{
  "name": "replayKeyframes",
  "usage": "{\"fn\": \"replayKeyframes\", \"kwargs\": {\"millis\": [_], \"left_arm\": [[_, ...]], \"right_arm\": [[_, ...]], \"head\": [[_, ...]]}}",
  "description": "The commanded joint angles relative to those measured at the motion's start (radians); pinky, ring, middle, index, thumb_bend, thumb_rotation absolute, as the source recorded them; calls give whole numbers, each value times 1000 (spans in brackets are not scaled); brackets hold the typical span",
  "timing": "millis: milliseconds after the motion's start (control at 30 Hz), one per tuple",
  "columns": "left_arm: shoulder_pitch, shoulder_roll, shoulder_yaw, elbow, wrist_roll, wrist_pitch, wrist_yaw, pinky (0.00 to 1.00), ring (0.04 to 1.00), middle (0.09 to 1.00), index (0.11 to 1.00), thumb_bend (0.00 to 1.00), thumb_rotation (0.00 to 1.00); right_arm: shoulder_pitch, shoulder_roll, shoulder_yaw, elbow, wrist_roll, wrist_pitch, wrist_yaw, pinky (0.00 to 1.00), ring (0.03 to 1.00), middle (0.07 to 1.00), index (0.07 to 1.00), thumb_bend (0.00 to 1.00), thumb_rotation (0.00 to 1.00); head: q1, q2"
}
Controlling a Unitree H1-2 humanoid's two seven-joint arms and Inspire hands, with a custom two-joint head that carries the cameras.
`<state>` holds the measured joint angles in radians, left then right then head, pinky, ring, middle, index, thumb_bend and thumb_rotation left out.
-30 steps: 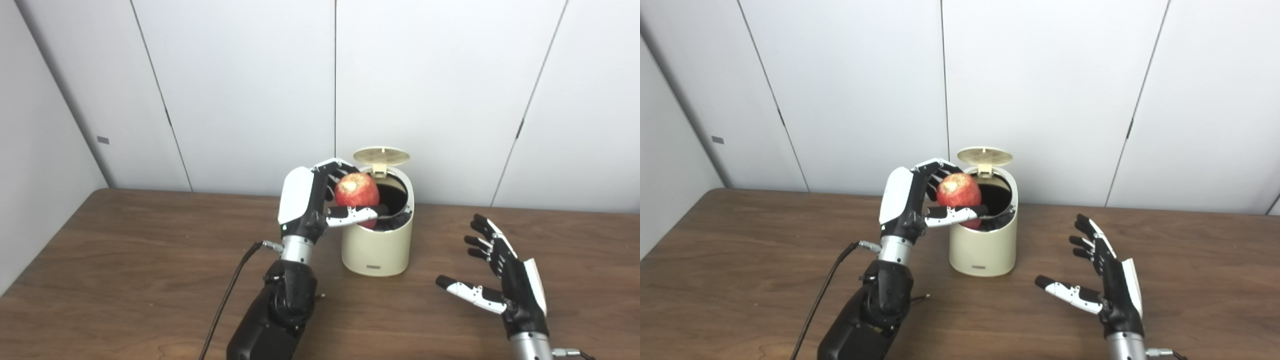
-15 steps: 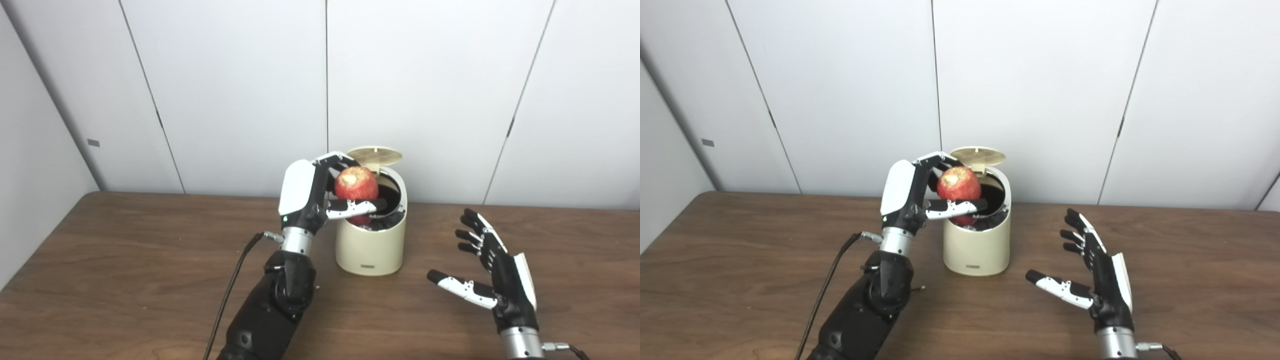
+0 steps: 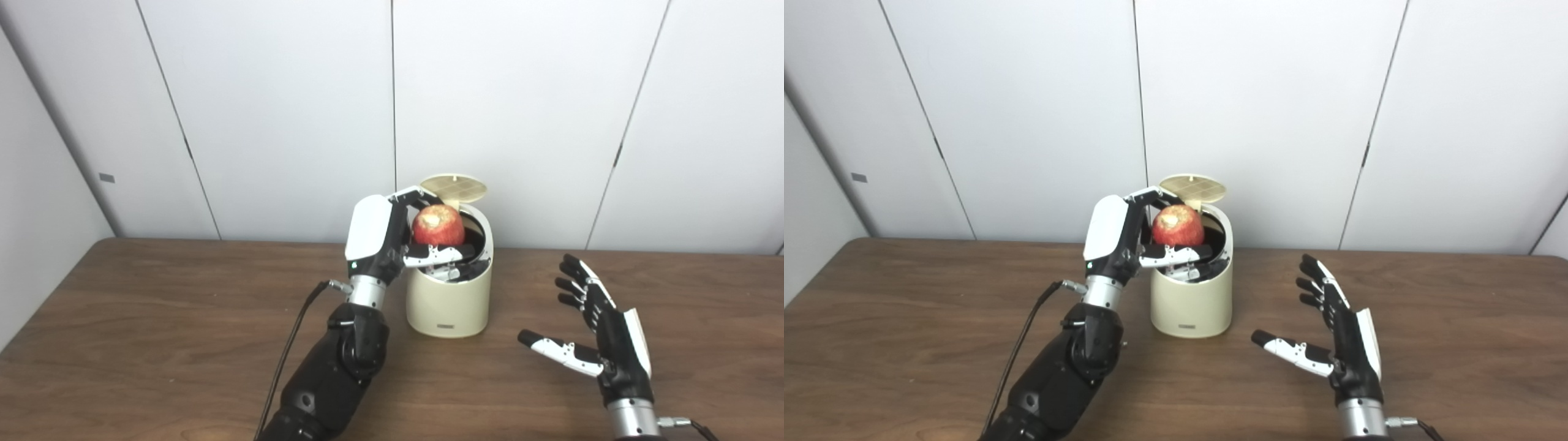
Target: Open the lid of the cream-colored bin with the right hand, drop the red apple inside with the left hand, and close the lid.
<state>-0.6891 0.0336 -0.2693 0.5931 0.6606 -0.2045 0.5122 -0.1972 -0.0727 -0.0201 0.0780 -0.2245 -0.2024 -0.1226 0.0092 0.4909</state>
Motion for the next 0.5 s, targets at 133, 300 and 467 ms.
{"fn": "replayKeyframes", "kwargs": {"millis": [133,300,467], "left_arm": [[-29,20,-52,-17,62,91,-55,474,559,602,507,518,34],[-19,31,-62,-32,63,102,-60,523,637,711,717,802,65],[-3,34,-57,-66,61,110,-72,522,628,703,725,815,53]], "right_arm": [[-33,2,-4,-14,0,-54,-22,766,813,873,875,809,264],[-33,1,2,-26,-6,-45,-23,751,804,870,869,807,259],[-32,3,3,-33,-3,-38,-21,757,809,870,874,805,247]], "head": [[1,3],[1,3],[7,3]]}}
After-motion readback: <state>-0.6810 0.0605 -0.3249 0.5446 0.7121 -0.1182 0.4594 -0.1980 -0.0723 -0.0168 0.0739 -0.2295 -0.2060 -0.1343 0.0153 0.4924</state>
